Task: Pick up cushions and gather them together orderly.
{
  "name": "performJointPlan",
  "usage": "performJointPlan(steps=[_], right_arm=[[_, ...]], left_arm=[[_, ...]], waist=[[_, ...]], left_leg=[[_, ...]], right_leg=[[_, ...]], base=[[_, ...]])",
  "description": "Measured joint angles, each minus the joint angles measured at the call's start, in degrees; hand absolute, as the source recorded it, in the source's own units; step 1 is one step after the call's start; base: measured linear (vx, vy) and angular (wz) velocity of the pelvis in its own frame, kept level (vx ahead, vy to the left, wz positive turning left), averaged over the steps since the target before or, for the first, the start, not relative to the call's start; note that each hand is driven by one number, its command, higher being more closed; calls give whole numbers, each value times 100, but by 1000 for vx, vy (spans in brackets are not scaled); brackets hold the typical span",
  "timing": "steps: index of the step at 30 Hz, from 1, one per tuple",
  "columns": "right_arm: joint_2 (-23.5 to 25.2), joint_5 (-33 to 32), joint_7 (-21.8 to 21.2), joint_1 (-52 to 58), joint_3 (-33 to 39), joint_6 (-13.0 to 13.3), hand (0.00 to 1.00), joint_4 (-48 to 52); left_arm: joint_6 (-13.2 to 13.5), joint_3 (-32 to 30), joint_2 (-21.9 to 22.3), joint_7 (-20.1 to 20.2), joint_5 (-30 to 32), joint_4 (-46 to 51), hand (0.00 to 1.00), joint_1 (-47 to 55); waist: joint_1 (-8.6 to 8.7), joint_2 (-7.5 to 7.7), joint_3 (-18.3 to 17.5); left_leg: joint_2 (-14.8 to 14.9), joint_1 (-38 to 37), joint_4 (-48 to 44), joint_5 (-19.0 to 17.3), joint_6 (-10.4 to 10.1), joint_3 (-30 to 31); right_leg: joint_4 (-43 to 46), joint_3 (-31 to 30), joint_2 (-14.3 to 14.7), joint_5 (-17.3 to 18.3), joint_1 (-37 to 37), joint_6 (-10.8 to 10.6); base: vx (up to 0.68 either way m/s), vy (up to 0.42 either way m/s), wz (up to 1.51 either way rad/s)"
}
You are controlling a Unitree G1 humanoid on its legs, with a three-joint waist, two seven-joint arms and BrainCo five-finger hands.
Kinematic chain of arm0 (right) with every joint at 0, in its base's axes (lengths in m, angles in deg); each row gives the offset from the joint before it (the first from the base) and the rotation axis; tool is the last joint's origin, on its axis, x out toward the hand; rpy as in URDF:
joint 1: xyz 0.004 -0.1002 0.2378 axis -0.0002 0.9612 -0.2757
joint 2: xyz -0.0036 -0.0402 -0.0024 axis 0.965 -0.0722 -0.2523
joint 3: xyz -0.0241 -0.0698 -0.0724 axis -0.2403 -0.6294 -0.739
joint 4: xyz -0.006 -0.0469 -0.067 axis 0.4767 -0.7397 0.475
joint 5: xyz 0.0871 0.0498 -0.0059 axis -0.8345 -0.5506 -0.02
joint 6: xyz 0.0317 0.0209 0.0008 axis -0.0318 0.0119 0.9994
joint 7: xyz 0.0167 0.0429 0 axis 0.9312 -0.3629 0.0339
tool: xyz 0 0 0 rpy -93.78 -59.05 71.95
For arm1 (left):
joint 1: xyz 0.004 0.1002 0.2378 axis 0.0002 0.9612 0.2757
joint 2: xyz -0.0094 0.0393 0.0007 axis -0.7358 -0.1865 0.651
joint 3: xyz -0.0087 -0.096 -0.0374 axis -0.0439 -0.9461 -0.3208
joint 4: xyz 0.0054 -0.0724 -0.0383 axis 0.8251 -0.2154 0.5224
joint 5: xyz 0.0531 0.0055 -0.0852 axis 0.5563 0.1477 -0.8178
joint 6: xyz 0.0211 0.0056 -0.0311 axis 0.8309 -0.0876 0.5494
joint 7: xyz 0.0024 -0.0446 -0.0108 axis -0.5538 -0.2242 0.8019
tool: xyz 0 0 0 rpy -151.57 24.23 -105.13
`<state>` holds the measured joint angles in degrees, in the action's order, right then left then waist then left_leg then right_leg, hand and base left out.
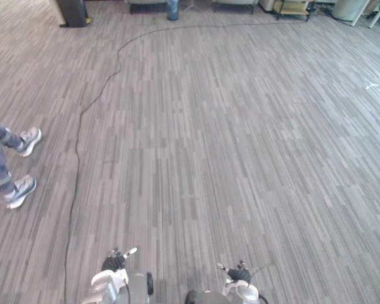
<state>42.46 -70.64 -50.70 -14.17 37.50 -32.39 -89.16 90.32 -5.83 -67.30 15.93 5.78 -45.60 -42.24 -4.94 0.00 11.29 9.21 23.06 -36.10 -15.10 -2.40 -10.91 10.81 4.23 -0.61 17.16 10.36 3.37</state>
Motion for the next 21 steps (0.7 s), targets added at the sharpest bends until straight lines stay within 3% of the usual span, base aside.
performJointPlan(steps=[1, 2, 4, 5, 6, 7, 8, 9, 10, 11, 13, 15, 16, 18, 19, 20, 21], right_arm=[[-1, 4, 1, 29, -11, -6, 0, -6], [-19, 8, 6, 68, -50, -20, 0, -13], [72, 38, -16, 177, -134, -32, 0, -12], [74, 82, -50, 215, -136, -74, 0, -13], [74, 82, -50, 224, -138, -73, 0, 8], [74, 114, -58, 214, -148, -59, 0, 41], [73, 149, -83, 218, -191, 0, 0, 74], [73, 189, -90, 251, -196, 10, 0, 157], [71, 190, -96, 306, -206, 3, 0, 212], [68, 195, -104, 355, -214, 18, 0, 308], [70, 266, -108, 346, -201, 70, 0, 473], [80, 289, -125, 247, -192, 85, 0, 447], [80, 293, -123, 250, -103, 105, 0, 467], [59, 301, -125, 218, -6, 94, 0, 450], [60, 303, -126, 232, 34, 90, 0, 434], [42, 328, -131, 234, 67, 58, 0, 415], [-34, 383, -154, 198, 77, 26, 0, 409]], left_arm=[[20, 18, -2, -3, -61, 12, 0, 43], [72, 18, -31, -6, -82, 2, 0, 93], [93, 36, -157, -16, -80, -31, 0, 141], [108, 22, -176, -12, -81, -14, 0, 156], [100, 25, -233, -15, -81, -24, 0, 154], [66, 47, -297, -17, -82, -95, 0, 140], [31, 63, -334, -20, -82, -202, 0, 144], [-18, 98, -342, -19, -81, -268, 0, 143], [-20, 144, -338, -22, -81, -324, 0, 142], [-21, 206, -336, -24, -80, -375, 0, 133], [-21, 204, -281, -30, -79, -458, 0, 87], [-40, 211, -312, -28, -77, -584, 0, -23], [-64, 246, -291, -26, -76, -674, 0, -56], [-62, 293, -215, -14, -63, -692, 0, -117], [-61, 317, -204, 5, -53, -689, 0, -119], [-61, 293, -149, 48, 24, -671, 0, -86], [-69, 245, -103, 67, 69, -681, 0, -68]], waist=[[-73, 6, -1], [-133, 49, -62], [-111, 290, -349], [-136, 369, -370], [-131, 450, -391], [-133, 529, -367], [-132, 511, -335], [-118, 474, -307], [-89, 433, -285], [-38, 383, -273], [65, 242, -326], [176, 441, -235], [227, 431, -236], [274, 408, -240], [301, 413, -244], [346, 423, -257], [386, 267, -279]], left_leg=[[-131, 42, 938, 415, -90, 64], [-254, 61, 1089, 1030, -191, 130], [-499, -26, 1032, 775, 76, -120], [-501, -98, 768, 586, 294, -251], [-533, -253, 675, 414, 391, -388], [-556, -653, 731, 213, 485, -606], [-553, -1121, 867, 119, 558, -725], [-546, -1486, 999, 111, 573, -759], [-515, -1769, 1081, 111, 573, -815], [-453, -2180, 1263, 96, 583, -1056], [-286, -2819, 1810, -272, 288, -1338], [-308, -3336, 2041, -547, 8, -1650], [-278, -3492, 2106, -632, -83, -1745], [-352, -3950, 2501, -622, -153, -2010], [-413, -4089, 2576, -599, -197, -1978], [-464, -4233, 2417, -594, -207, -1786], [-299, -4218, 2054, -593, -208, -1575]], right_leg=[[-40, -240, -199, 159, 191, -106], [-62, -512, -355, 250, 277, -176], [316, -858, -696, 57, 12, -182], [772, -1100, -750, -92, -175, -425], [1231, -1245, -798, -198, -270, -535], [2238, -1422, -827, -451, -586, -901], [3529, -1505, -749, -662, -1065, -1306], [4429, -1408, -690, -729, -1423, -1429], [4941, -1222, -666, -713, -1734, -1387], [5305, -874, -676, -612, -2156, -1168], [5146, -8, -601, -384, -2851, -823], [4494, 715, -682, -248, -3340, -646], [4069, 1005, -640, -272, -3465, -604], [2368, 1612, -450, -573, -3539, -289], [1980, 1646, -389, -725, -3537, -168], [1771, 1539, -320, -1178, -3466, 432], [1897, 1518, -214, -1134, -3387, 555]], base=[[660, 326, -108], [661, 347, -102], [673, 371, -61], [674, 373, -42], [642, 345, -69], [599, 276, -88], [614, 262, -113], [424, 162, -105], [344, 120, -103], [348, 111, -104], [435, 140, -94], [417, 69, -71], [426, 9, -65], [515, -2, -47], [632, -41, -11], [612, -112, 2], [622, -139, 1]])
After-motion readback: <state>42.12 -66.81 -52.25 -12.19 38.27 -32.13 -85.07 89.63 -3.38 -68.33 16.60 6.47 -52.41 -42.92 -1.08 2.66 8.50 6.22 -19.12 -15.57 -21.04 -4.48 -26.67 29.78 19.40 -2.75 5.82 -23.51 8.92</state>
